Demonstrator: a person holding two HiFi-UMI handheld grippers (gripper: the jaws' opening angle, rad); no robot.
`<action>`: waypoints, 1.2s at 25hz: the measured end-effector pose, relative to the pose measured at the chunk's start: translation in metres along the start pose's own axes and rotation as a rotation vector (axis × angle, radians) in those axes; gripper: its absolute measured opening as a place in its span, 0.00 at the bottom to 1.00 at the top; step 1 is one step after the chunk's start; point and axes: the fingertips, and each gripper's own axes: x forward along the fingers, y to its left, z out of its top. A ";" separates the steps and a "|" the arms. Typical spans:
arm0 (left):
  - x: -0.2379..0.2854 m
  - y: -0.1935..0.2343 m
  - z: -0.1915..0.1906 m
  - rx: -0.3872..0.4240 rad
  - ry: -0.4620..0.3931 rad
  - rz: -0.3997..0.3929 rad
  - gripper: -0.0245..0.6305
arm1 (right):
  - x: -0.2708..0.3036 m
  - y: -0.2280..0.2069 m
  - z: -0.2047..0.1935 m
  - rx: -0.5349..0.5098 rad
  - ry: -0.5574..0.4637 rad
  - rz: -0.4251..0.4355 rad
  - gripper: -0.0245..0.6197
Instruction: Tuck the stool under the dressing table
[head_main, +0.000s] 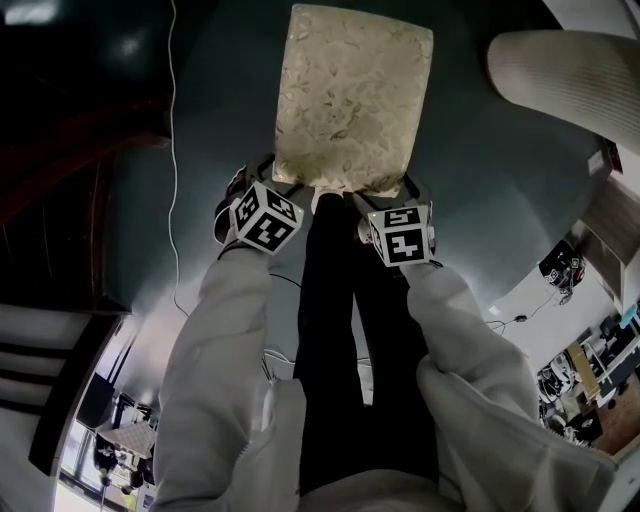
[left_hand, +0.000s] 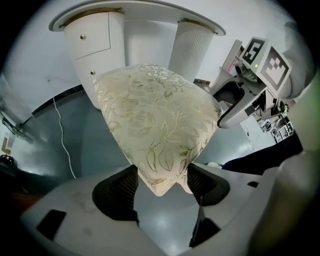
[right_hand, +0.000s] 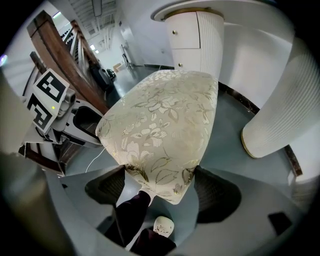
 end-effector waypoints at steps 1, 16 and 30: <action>0.001 0.002 0.005 0.007 -0.003 -0.002 0.51 | 0.000 -0.004 0.002 0.007 -0.002 -0.005 0.79; 0.024 0.017 0.095 0.166 -0.039 -0.017 0.51 | -0.009 -0.071 0.024 0.164 -0.071 -0.080 0.78; 0.030 0.020 0.116 0.207 -0.041 -0.021 0.51 | -0.013 -0.085 0.029 0.217 -0.109 -0.127 0.76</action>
